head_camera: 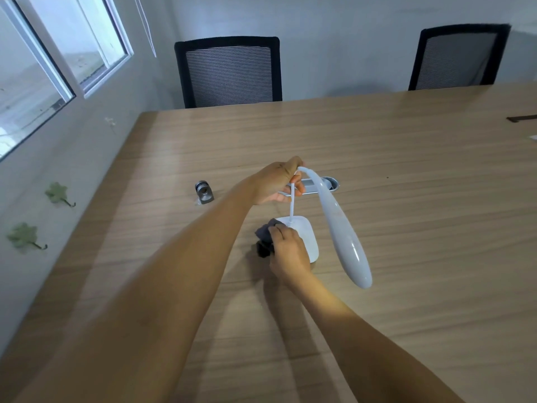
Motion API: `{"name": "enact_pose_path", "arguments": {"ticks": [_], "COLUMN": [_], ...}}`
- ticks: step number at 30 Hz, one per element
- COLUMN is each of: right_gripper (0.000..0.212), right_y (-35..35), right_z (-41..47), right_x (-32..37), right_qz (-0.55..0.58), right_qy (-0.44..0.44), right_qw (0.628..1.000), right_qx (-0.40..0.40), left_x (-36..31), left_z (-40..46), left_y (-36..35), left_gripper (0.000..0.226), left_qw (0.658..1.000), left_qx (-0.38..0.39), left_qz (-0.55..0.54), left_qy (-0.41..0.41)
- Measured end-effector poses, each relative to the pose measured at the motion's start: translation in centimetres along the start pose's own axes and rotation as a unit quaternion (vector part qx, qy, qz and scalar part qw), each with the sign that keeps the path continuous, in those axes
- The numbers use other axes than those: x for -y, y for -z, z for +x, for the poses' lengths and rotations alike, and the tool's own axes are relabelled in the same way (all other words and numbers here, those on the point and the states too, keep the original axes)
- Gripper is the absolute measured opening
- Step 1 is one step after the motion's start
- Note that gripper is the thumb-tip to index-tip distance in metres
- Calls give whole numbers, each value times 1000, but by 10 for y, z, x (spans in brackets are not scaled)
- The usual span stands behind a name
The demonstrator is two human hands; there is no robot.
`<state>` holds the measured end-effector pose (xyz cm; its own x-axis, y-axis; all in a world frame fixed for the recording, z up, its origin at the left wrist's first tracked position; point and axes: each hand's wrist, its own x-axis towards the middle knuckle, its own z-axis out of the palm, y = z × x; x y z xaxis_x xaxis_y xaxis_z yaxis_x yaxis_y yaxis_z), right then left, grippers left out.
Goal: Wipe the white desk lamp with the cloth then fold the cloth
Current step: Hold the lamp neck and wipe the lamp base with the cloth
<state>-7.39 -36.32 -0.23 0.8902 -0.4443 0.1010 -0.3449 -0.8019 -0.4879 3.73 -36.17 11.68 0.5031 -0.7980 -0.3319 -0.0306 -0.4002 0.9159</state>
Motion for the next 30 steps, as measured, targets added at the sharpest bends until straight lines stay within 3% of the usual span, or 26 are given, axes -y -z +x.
{"name": "enact_pose_path", "arguments": {"ticks": [6,10,12,15,21,27,30], "right_gripper": [52,52,54,54,46,47,45], "right_y": [-20,-15,-9,2,-8,-9,2], "right_z": [-19,-31,-30,-8,-1,-11,-30], "right_x": [-1,11,15,9,9,18,18], "right_qz": [-25,-25,-1,1,-74,-51,57], "right_qy": [53,97,82,23,3,40,48], "right_qw": [998,992,995,1000,997,996,995], "right_qx": [10,71,64,-10,-13,62,69], "left_x": [-1,1,2,2,1,1,0], "left_z": [1,1,1,0,0,-1,-1], "left_y": [0,2,1,1,0,0,0], "left_gripper": [38,37,37,37,40,41,40], "left_qw": [1000,1000,1000,1000,1000,1000,1000], "left_qx": [-5,-3,-3,-3,-3,-5,-7], "left_qz": [1,9,8,-2,-1,-6,-4], "left_qy": [0,-3,-7,-4,-5,-4,-1]}}
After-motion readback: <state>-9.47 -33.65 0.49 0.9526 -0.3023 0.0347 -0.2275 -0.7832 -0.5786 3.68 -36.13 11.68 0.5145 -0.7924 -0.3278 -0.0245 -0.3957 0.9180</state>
